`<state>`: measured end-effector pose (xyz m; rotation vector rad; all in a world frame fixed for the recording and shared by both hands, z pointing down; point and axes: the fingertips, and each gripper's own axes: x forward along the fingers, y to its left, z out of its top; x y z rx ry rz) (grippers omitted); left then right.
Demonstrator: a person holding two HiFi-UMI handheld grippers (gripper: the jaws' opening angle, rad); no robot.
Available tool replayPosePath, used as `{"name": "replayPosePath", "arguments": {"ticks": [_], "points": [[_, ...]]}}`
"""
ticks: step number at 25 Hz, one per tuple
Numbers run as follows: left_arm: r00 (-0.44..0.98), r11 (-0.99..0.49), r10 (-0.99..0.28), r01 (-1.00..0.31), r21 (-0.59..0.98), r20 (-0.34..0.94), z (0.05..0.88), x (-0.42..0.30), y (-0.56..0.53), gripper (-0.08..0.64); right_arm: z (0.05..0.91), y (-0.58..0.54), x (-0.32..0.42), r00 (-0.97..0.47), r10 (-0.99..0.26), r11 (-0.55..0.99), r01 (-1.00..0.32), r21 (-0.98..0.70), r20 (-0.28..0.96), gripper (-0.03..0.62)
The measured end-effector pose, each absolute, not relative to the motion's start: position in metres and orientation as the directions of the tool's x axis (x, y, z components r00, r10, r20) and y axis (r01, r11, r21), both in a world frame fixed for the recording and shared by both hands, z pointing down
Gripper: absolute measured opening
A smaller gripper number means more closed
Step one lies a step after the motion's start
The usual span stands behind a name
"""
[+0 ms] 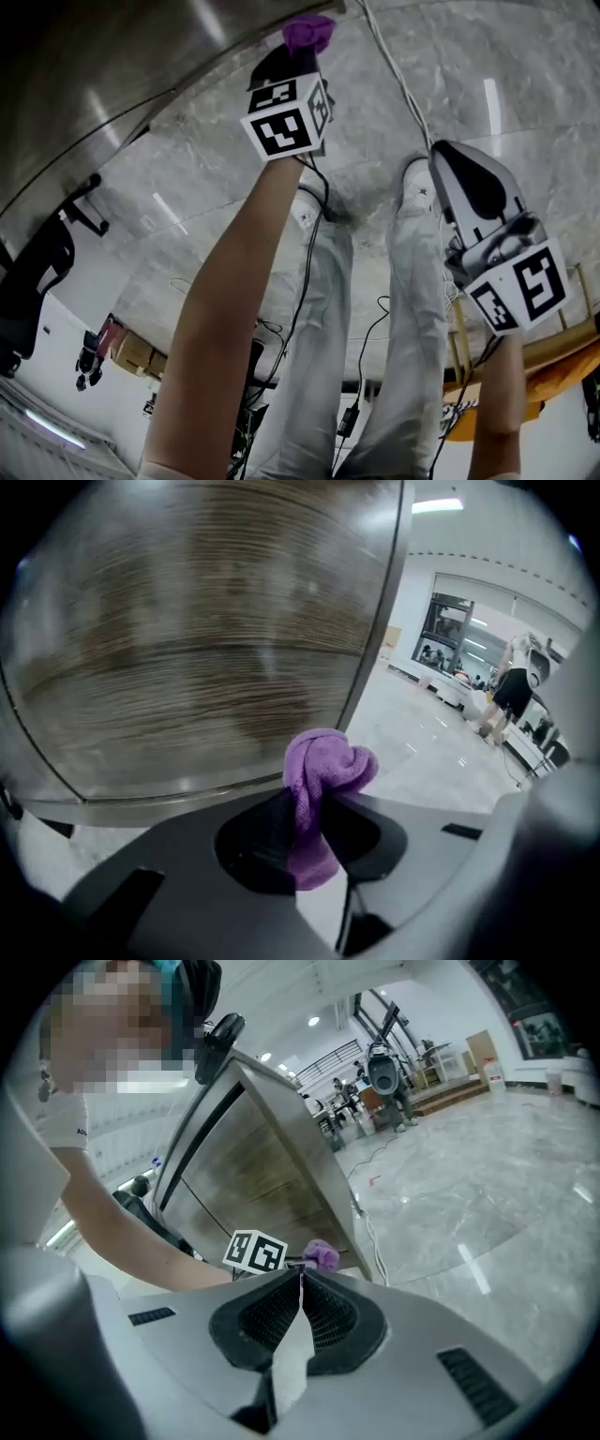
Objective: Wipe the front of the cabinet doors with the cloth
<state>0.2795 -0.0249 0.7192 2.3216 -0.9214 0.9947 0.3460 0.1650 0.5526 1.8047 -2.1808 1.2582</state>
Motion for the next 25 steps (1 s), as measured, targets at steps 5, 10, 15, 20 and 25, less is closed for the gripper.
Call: {"name": "replayPosePath", "arguments": {"ticks": [5,10,15,20,25], "points": [[0.538,-0.732,-0.364,-0.67,0.125,0.76,0.738,0.309,-0.028,0.077,0.572,0.191,0.353,-0.231,-0.826,-0.111,-0.827,-0.551,0.514,0.029],[0.514,-0.666,-0.373,-0.728,0.163,0.772,0.748,0.293,-0.049,0.077,0.58,0.197,0.343,-0.196,-0.832,-0.151,-0.82,-0.552,0.519,0.029],[0.487,-0.684,-0.376,-0.72,0.118,0.789,0.748,0.25,-0.067,0.077,0.583,0.19,0.318,-0.193,-0.832,-0.152,-0.822,-0.549,0.521,0.029],[0.435,-0.66,-0.408,-0.748,0.07,0.803,0.744,0.183,-0.089,0.077,0.577,0.167,0.288,-0.213,-0.838,-0.122,-0.824,-0.553,0.503,0.029],[0.348,-0.592,-0.465,-0.806,0.006,0.814,0.741,0.099,-0.114,0.077,0.567,0.144,0.263,-0.235,-0.845,-0.08,-0.832,-0.549,0.48,0.029]]}}
